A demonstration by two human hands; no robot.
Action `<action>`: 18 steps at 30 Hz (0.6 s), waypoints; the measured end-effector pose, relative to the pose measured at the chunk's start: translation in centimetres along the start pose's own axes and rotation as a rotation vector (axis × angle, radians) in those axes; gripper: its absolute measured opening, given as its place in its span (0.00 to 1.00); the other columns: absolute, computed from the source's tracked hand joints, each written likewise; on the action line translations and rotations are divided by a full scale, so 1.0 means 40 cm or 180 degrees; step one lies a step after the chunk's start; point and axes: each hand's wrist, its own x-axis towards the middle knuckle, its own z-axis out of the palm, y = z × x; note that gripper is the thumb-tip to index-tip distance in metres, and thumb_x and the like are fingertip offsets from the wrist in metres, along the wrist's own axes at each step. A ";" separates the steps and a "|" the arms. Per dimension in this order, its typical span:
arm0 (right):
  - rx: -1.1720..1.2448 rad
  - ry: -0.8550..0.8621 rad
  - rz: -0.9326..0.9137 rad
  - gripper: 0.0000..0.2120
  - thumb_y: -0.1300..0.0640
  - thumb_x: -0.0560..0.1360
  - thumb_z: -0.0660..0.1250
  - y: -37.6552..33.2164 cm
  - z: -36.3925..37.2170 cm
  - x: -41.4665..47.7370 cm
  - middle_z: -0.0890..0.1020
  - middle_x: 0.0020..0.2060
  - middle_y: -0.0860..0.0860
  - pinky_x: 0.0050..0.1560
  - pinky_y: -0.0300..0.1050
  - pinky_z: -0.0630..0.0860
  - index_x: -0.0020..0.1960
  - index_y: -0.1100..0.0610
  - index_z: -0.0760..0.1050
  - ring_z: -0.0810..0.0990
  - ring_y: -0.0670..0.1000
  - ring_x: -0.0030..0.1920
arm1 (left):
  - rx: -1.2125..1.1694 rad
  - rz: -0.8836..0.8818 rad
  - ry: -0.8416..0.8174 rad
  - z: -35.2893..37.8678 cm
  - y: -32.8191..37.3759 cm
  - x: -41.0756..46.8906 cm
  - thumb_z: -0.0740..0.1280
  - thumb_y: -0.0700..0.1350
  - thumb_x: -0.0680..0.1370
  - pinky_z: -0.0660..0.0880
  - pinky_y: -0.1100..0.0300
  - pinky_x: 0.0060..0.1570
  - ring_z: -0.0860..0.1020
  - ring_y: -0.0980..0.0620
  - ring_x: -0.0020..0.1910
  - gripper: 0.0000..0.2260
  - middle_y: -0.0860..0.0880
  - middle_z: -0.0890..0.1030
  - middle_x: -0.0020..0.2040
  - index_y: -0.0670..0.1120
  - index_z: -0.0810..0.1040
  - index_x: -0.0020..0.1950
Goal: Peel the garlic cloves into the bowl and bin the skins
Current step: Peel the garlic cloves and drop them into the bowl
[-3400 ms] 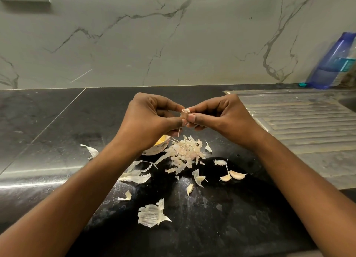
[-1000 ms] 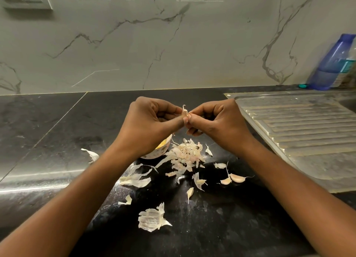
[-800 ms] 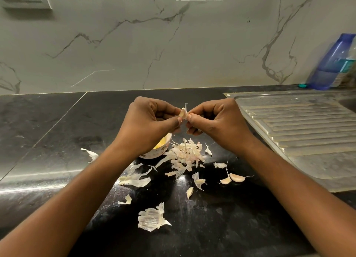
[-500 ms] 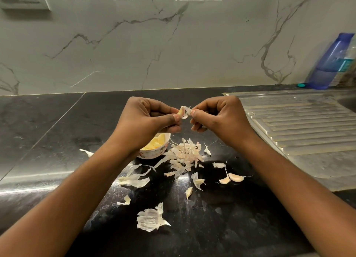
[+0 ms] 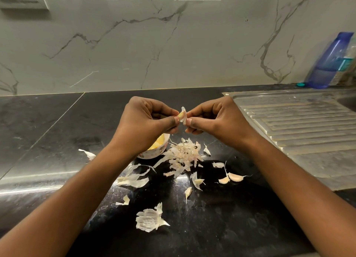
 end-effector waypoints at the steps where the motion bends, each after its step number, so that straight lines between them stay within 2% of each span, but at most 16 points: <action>1: -0.0018 -0.0043 -0.0013 0.06 0.62 0.78 0.76 0.001 0.000 -0.001 0.89 0.43 0.54 0.45 0.44 0.86 0.54 0.63 0.87 0.90 0.53 0.42 | 0.0118 0.0084 0.0035 0.001 -0.002 0.000 0.77 0.41 0.75 0.85 0.59 0.44 0.88 0.50 0.41 0.07 0.47 0.89 0.42 0.42 0.88 0.52; 7: -0.0109 -0.0016 -0.0059 0.08 0.58 0.79 0.75 0.006 0.005 0.003 0.89 0.41 0.54 0.44 0.45 0.86 0.53 0.63 0.87 0.90 0.52 0.41 | 0.0661 0.0495 0.0026 0.002 -0.009 -0.002 0.77 0.41 0.76 0.86 0.57 0.44 0.87 0.56 0.40 0.06 0.51 0.88 0.43 0.44 0.88 0.53; 18: -0.0109 -0.0099 -0.0153 0.06 0.60 0.79 0.75 0.014 -0.004 0.001 0.89 0.41 0.53 0.44 0.43 0.86 0.53 0.62 0.87 0.90 0.52 0.41 | 0.0669 0.0623 -0.0072 -0.001 -0.003 -0.004 0.77 0.40 0.76 0.86 0.57 0.44 0.87 0.57 0.40 0.06 0.51 0.88 0.43 0.44 0.89 0.52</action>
